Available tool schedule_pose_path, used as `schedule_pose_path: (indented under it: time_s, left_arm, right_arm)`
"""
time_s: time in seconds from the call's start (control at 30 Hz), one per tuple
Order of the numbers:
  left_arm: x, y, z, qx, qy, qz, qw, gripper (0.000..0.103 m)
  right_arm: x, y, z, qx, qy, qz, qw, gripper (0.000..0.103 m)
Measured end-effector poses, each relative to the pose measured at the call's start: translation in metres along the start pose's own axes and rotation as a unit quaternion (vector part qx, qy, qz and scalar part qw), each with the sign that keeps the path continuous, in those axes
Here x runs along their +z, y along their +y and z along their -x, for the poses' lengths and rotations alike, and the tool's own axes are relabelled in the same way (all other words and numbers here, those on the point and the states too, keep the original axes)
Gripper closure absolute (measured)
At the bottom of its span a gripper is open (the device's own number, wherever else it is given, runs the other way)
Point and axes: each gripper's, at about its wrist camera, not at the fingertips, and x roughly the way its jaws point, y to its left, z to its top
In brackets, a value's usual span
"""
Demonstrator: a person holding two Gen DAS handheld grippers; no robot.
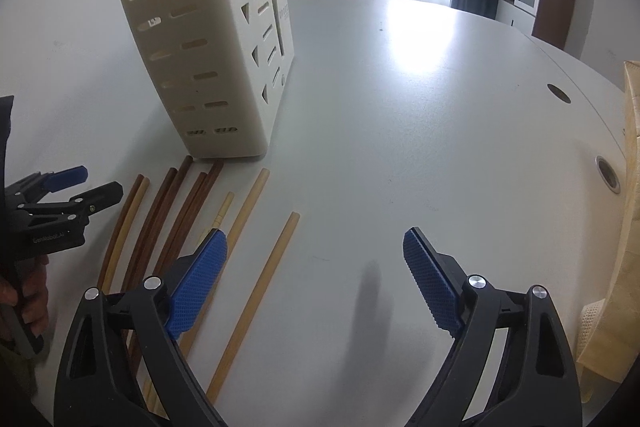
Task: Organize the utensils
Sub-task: 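Lower the right tool onto a light wooden chopstick and close it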
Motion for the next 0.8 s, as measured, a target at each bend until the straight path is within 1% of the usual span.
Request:
schedule_pose_path:
  time_s: [0.07, 0.17, 0.2, 0.27, 0.33, 0.37, 0.4, 0.47, 0.5, 0.57, 0.6, 0.63, 0.67, 0.7, 0.73, 0.77, 0.8]
  left_arm:
    - [0.0, -0.002, -0.003, 0.0, 0.003, -0.004, 1.0, 0.029]
    - [0.002, -0.005, -0.007, 0.0, 0.006, -0.007, 1.0, 0.031]
    - [0.003, -0.005, -0.008, -0.001, 0.006, -0.008, 0.9999, 0.032]
    - [0.004, -0.006, -0.01, 0.0, 0.007, -0.008, 0.9999, 0.041]
    - [0.004, -0.003, -0.012, -0.008, 0.012, 0.001, 0.9999, 0.045]
    - [0.004, -0.003, -0.013, -0.014, 0.016, 0.002, 0.9998, 0.046]
    - [0.0, -0.005, -0.009, -0.015, 0.016, 0.0, 0.9998, 0.047]
    - [0.001, -0.007, -0.008, -0.018, 0.015, -0.005, 0.9997, 0.049]
    - [0.0, -0.008, -0.008, -0.018, 0.015, -0.008, 0.9997, 0.05]
    - [0.01, -0.009, -0.01, -0.023, 0.016, -0.013, 0.9995, 0.06]
    - [0.011, -0.01, -0.009, -0.027, 0.017, -0.014, 0.9994, 0.063]
    - [0.012, -0.013, -0.009, -0.029, 0.018, -0.017, 0.9993, 0.068]
    - [0.012, -0.015, -0.008, -0.034, 0.02, -0.019, 0.999, 0.073]
    - [0.012, -0.016, -0.008, -0.039, 0.021, -0.022, 0.9988, 0.076]
    - [0.012, -0.019, -0.007, -0.041, 0.022, -0.025, 0.9986, 0.084]
    - [0.013, -0.021, -0.007, -0.041, 0.022, -0.03, 0.9985, 0.093]
    - [0.013, -0.021, -0.007, -0.039, 0.021, -0.034, 0.9984, 0.093]
  right_arm:
    - [-0.001, 0.001, -0.006, -0.001, 0.006, -0.001, 1.0, 0.019]
    - [-0.001, 0.003, -0.01, -0.002, 0.011, 0.001, 1.0, 0.021]
    - [-0.001, 0.004, -0.01, -0.003, 0.012, 0.002, 1.0, 0.023]
    - [0.0, 0.005, -0.012, -0.005, 0.015, 0.002, 1.0, 0.029]
    - [-0.001, 0.006, -0.015, -0.006, 0.02, 0.002, 1.0, 0.034]
    - [0.0, 0.004, -0.014, -0.008, 0.023, 0.003, 1.0, 0.038]
    - [0.002, 0.003, -0.015, -0.009, 0.027, 0.003, 1.0, 0.041]
    - [0.002, 0.004, -0.018, -0.007, 0.032, 0.002, 0.999, 0.043]
    - [0.003, 0.007, -0.019, -0.008, 0.034, 0.005, 0.999, 0.046]
    - [0.004, 0.01, -0.02, -0.011, 0.036, 0.009, 0.999, 0.05]
    - [0.005, 0.012, -0.021, -0.014, 0.037, 0.012, 0.999, 0.053]
    - [0.006, 0.014, -0.021, -0.018, 0.038, 0.015, 0.999, 0.055]
    - [0.007, 0.015, -0.021, -0.018, 0.04, 0.018, 0.999, 0.059]
    - [0.007, 0.016, -0.02, -0.017, 0.042, 0.021, 0.999, 0.065]
    - [0.007, 0.017, -0.019, -0.014, 0.044, 0.025, 0.999, 0.068]
    - [0.008, 0.018, -0.021, -0.011, 0.045, 0.027, 0.999, 0.074]
    - [0.009, 0.018, -0.02, -0.007, 0.047, 0.028, 0.998, 0.081]
